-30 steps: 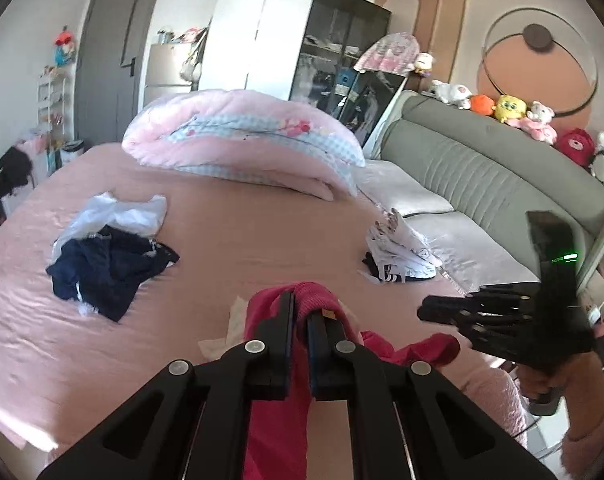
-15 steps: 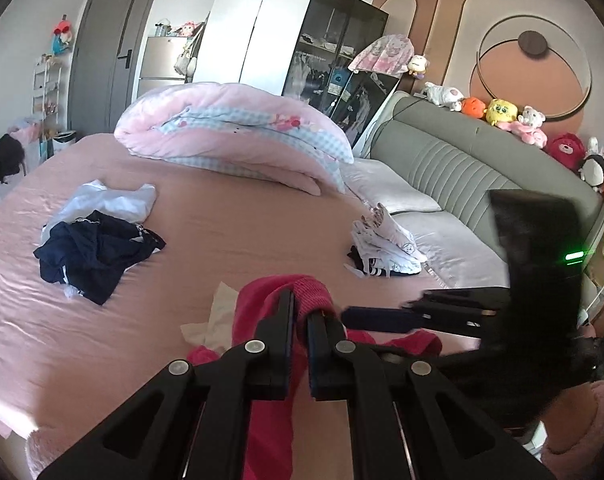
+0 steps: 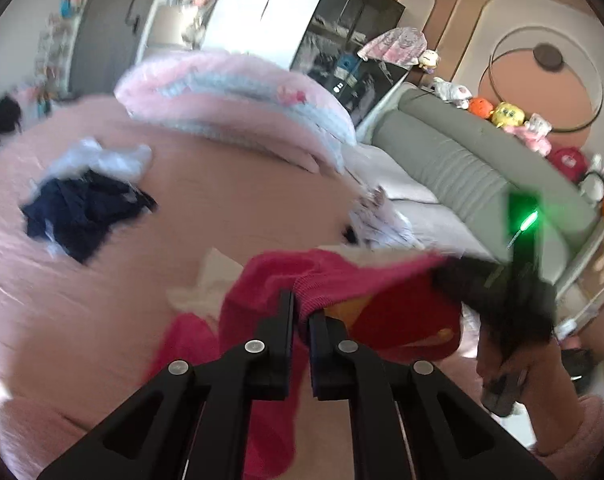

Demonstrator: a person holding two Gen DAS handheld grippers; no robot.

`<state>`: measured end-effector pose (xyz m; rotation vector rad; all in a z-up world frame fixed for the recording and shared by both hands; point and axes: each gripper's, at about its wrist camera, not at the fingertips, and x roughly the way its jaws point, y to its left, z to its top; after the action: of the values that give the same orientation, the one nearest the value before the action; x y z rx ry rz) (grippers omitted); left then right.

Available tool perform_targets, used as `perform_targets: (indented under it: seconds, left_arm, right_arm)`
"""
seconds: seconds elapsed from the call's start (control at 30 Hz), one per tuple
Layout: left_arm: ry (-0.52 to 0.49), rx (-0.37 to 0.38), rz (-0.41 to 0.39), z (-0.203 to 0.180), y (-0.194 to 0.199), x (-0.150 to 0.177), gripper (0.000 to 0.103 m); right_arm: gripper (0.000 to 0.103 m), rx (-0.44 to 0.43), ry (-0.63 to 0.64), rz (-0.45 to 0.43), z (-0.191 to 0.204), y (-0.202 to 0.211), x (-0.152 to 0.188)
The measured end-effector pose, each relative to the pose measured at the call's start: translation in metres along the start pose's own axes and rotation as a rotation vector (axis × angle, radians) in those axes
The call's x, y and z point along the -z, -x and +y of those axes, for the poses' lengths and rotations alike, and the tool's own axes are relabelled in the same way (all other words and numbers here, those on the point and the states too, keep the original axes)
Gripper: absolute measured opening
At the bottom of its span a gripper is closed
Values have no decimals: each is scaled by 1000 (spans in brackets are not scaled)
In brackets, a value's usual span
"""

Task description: Fold clothes

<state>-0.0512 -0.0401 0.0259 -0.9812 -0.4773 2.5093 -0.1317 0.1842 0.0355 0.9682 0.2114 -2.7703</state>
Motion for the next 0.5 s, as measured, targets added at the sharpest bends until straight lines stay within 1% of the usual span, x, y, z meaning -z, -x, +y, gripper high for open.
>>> perform_targets:
  seconds: [0.03, 0.07, 0.1, 0.13, 0.17, 0.2, 0.23, 0.3, 0.33, 0.37, 0.47, 0.5]
  left_arm:
    - [10, 37, 14, -2, -3, 0, 7]
    - [19, 76, 27, -4, -7, -1, 11]
    - [15, 99, 27, -9, -9, -2, 21]
    - [9, 119, 26, -16, -11, -2, 40]
    - [6, 122, 23, -22, -13, -1, 50]
    - [12, 111, 13, -26, -14, -1, 58]
    - [20, 97, 2, -29, -16, 0, 58]
    - [67, 19, -50, -33, -16, 1, 58]
    - [114, 2, -77, -31, -15, 2, 58]
    - [182, 7, -99, -26, -15, 2, 58]
    - [256, -96, -81, -19, -24, 2, 58]
    - [257, -124, -83, -18, -24, 3, 58]
  right_arm:
    - [6, -13, -25, -37, -5, 12, -9]
    - [6, -28, -41, -65, -6, 25, -17]
    - [6, -43, -55, -92, -7, 37, -25]
    - [6, -53, -55, -119, -6, 43, -31]
    - [6, -49, -43, -142, -2, 52, -33]
    - [6, -39, -27, -172, 4, 63, -37]
    - [7, -54, -28, -190, 7, 71, -39]
    - [6, -94, -38, -218, 10, 85, -42]
    - [6, -105, -39, -231, 13, 91, -43]
    - [7, -116, -41, -244, 15, 96, -43]
    - [6, -154, -52, -313, 18, 118, -47]
    - [6, -165, -60, -339, 18, 128, -49]
